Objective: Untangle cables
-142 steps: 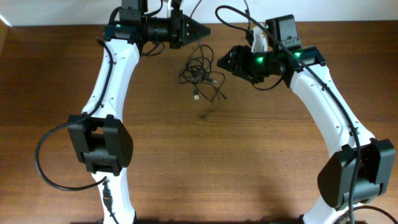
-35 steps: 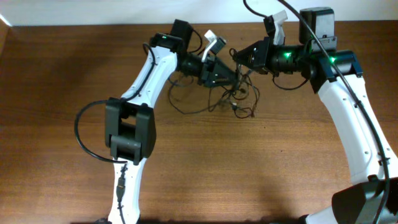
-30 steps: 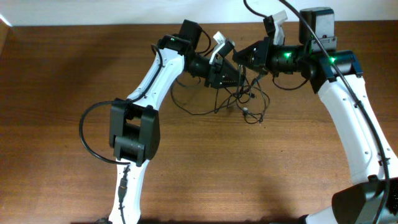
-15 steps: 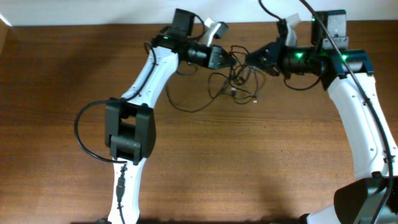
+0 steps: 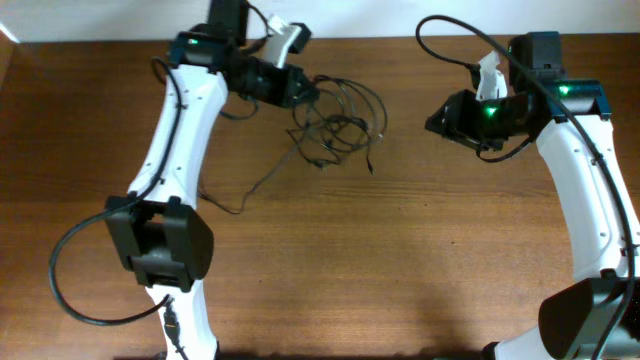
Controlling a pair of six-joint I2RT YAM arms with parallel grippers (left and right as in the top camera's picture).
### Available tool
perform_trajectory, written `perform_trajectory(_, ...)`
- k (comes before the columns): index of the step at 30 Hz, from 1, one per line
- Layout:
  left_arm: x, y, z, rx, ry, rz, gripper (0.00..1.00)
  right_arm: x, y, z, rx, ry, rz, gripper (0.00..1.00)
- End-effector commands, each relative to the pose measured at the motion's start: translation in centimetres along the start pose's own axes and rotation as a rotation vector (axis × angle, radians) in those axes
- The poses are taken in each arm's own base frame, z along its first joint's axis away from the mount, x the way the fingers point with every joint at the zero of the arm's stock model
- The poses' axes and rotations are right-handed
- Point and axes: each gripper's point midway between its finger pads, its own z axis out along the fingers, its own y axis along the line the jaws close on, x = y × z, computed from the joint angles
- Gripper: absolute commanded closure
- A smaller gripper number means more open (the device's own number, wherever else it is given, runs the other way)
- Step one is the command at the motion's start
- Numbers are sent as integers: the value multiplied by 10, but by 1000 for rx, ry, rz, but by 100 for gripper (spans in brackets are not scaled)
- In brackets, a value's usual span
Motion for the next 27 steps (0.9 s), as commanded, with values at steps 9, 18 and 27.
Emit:
perform_trajectory(9, 1, 19, -13, -224, 2, -163, 100, 14, 103, 17, 9, -87, -86, 49)
perform_trajectory(18, 0, 3, -10, -135, -11, -322, 100, 30, 81, 103, 116, 52, 67, 42)
perform_trajectory(27, -5, -1, -15, -68, -31, -327, 100, 14, 45, 148, 235, 22, 71, 53)
